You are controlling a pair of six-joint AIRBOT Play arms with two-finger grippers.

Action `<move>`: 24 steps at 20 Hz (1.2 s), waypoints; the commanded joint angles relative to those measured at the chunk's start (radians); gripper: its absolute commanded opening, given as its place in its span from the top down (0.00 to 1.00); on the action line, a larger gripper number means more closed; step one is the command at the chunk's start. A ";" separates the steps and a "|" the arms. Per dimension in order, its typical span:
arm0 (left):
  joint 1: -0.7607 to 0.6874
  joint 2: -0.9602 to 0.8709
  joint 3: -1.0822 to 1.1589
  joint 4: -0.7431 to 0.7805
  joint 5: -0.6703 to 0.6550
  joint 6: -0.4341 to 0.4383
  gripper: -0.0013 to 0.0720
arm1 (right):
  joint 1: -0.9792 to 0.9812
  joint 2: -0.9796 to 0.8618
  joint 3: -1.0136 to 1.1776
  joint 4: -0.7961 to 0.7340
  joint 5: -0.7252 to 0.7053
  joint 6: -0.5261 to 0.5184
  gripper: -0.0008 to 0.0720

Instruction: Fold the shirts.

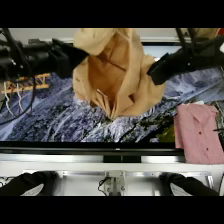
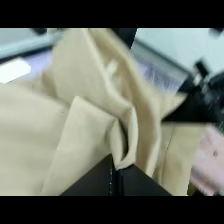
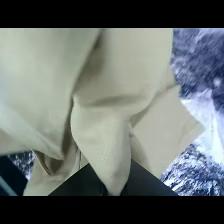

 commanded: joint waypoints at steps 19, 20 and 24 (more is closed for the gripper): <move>-0.171 -0.118 0.013 0.364 0.555 -0.045 0.34 | 0.018 -0.001 0.062 0.067 0.020 0.008 0.90; -0.191 -0.153 0.013 0.364 0.614 -0.043 0.10 | 0.039 -0.005 0.062 0.061 0.011 -0.002 0.90; -0.203 -0.236 0.014 0.364 0.764 -0.043 0.05 | 0.090 -0.015 0.062 0.033 -0.011 -0.006 0.90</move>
